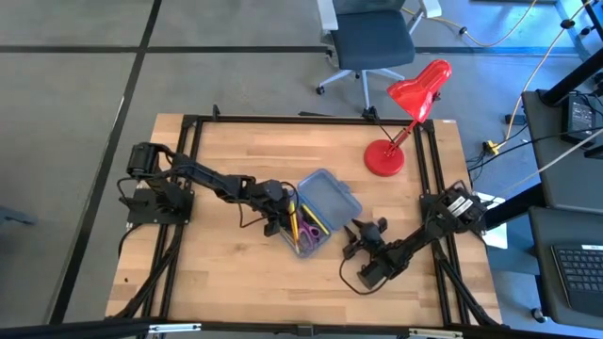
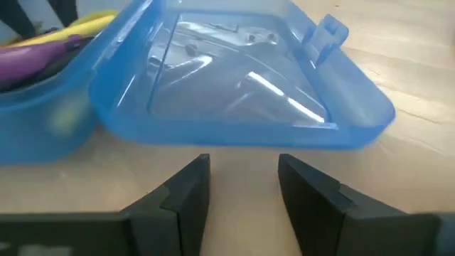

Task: Pick & place school supplies into a supply box
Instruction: Close the blue supply box

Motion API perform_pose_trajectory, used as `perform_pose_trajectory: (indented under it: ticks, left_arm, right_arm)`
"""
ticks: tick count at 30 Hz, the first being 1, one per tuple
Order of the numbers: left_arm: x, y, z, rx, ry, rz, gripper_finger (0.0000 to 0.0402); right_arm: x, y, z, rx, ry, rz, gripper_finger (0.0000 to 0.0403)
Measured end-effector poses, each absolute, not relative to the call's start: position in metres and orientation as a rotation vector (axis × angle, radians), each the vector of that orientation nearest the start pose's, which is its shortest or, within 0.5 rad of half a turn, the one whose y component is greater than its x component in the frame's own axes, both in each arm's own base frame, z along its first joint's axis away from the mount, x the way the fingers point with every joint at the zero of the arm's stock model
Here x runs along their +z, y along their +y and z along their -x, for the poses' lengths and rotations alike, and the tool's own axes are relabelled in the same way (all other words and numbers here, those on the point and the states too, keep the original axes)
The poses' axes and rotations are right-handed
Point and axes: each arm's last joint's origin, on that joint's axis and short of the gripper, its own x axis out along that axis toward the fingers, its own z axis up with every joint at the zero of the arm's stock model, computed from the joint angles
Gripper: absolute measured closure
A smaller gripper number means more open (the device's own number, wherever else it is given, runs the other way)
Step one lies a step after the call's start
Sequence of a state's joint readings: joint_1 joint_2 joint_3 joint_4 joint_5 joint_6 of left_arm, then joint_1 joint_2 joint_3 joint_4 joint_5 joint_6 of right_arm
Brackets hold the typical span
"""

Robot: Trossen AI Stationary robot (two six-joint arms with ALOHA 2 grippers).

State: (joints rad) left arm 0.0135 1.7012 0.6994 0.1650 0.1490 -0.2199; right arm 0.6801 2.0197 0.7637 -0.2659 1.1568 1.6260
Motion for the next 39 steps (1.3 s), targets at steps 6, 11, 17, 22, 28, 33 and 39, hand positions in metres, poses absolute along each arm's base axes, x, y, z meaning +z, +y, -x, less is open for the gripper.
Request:
perform_pose_trajectory:
  ticks: [6, 11, 17, 22, 28, 33, 39]
  left_arm:
    - [0.119, 0.0, -0.301, -0.049, 0.853, 0.245, 0.0258]
    - [0.119, 0.0, -0.301, -0.049, 0.857, 0.245, 0.0256]
    - [0.118, 0.0, -0.299, -0.05, 0.872, 0.245, 0.0258]
    - [0.117, 0.0, -0.299, -0.05, 0.873, 0.245, 0.0254]
    - [0.118, 0.0, -0.3, -0.046, 0.859, 0.244, 0.0256]
    - [0.118, 0.0, -0.3, -0.046, 0.856, 0.244, 0.0257]
    - [0.118, 0.0, -0.301, -0.053, 0.854, 0.23, 0.0254]
  right_arm:
    - [0.049, 0.14, -0.245, -0.886, 0.372, -0.214, 0.0231]
    - [0.052, 0.136, -0.256, -0.852, 0.409, -0.047, 0.0231]
    - [0.057, 0.139, -0.253, -0.88, 0.316, 0.182, 0.0231]
    - [0.06, 0.145, -0.25, -0.884, 0.303, 0.414, 0.0231]
    - [0.064, 0.145, -0.251, -0.925, 0.233, 0.456, 0.0231]
    - [0.064, 0.146, -0.252, -0.927, 0.225, 0.441, 0.0231]
    - [0.077, 0.158, -0.268, -0.921, 0.262, 0.515, 0.0231]
